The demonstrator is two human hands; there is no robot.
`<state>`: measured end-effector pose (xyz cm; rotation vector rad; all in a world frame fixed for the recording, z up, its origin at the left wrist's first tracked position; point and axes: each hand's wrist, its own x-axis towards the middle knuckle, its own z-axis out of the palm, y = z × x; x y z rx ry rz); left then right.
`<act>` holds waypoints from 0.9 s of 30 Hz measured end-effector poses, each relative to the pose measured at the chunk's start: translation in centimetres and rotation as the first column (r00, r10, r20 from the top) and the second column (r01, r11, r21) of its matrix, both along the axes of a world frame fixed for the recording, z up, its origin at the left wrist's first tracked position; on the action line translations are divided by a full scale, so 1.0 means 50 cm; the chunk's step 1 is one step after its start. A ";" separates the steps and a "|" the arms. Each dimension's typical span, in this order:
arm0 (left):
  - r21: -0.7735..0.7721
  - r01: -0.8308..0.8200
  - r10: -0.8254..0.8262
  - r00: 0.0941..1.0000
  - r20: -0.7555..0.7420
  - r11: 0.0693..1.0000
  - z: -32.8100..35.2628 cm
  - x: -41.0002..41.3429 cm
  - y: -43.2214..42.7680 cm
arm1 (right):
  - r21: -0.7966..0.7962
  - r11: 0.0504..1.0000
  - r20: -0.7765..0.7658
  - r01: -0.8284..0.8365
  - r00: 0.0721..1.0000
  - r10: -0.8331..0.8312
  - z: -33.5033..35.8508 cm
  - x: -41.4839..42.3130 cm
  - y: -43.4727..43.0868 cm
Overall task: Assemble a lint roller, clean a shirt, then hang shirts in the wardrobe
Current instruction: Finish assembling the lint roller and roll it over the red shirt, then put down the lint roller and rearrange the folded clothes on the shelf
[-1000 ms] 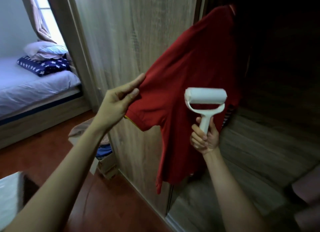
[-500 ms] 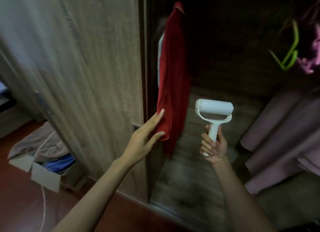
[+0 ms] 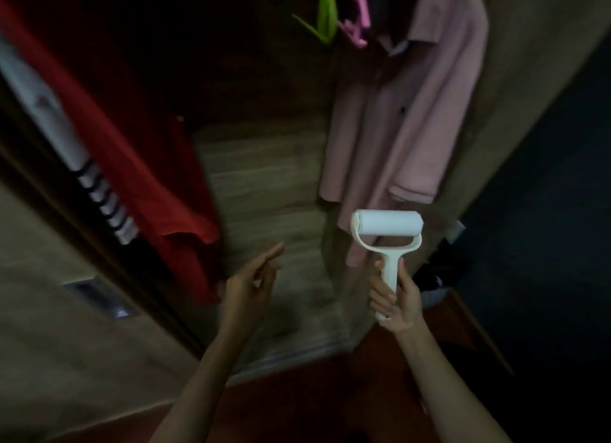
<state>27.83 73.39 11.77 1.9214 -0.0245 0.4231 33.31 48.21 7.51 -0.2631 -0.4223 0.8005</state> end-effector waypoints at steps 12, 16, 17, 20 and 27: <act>-0.149 0.496 -0.518 0.816 -0.257 0.856 -0.077 -0.134 -0.541 | -0.188 0.880 -0.172 0.437 0.867 -0.467 -0.104 -0.395 -0.503; -0.158 0.605 -0.623 0.733 -0.272 0.781 -0.120 -0.218 -0.746 | -0.220 0.815 -0.215 0.536 0.788 -0.576 -0.125 -0.553 -0.680; -0.162 0.630 -0.646 0.703 -0.296 0.760 -0.136 -0.237 -0.794 | -0.227 0.792 -0.231 0.566 0.759 -0.609 -0.131 -0.587 -0.719; -0.109 0.678 -0.664 0.653 -0.364 0.727 -0.166 -0.288 -0.935 | -0.387 0.654 -0.281 0.650 0.592 -0.755 -0.134 -0.675 -0.831; 0.101 0.829 -0.740 0.541 -0.400 0.551 -0.203 -0.389 -1.194 | -0.622 0.408 -0.358 0.669 0.220 -0.907 -0.174 -0.805 -1.029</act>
